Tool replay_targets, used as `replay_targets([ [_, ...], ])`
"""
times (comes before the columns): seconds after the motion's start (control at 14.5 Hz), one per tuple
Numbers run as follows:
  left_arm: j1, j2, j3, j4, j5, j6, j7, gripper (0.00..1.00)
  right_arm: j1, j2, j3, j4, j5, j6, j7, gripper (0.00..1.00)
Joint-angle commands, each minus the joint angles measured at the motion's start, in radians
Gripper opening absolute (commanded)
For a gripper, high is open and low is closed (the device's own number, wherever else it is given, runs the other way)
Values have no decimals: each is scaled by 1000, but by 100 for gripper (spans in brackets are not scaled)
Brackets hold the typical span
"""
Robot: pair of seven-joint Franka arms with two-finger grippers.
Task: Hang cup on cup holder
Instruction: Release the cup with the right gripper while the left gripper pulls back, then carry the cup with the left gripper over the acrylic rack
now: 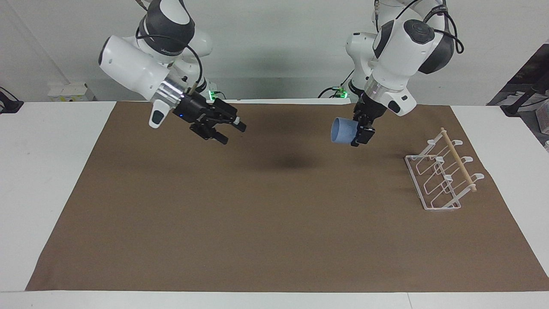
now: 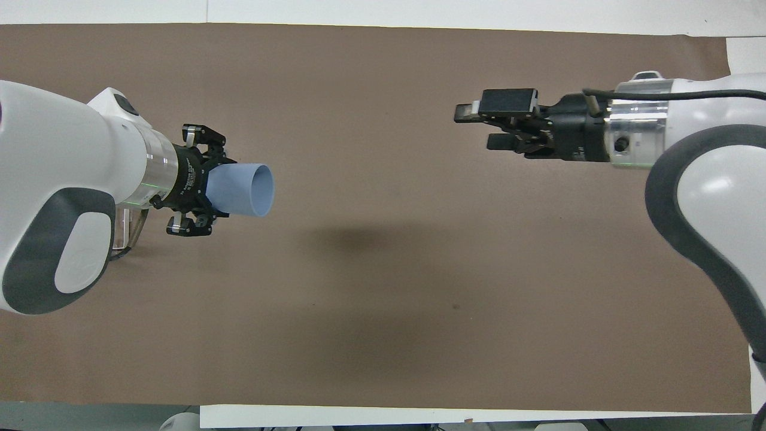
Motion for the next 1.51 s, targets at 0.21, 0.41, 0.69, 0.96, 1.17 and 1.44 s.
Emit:
replay_targets([
  [0.21,47,-23,2,-8,491,-91,-66,42,-105,-6,16,44,-596,-123,-5,99],
  [0.41,99,-15,2,-5,747,-55,-72,42,-128,-10,13,102,-782,-244,-5,99],
  [0.69,137,153,4,87,1101,-36,-110,43,-171,6,13,286,-910,-469,-7,99],
  [0.96,145,259,4,120,1346,-67,-184,43,-190,36,8,374,-919,-634,-13,99],
  [1.17,141,321,4,118,1371,-111,-221,44,-146,13,-27,339,-912,-639,-11,99],
  [1.44,127,384,2,81,1416,-192,-305,45,-81,-1,-107,320,-913,-637,-11,99],
])
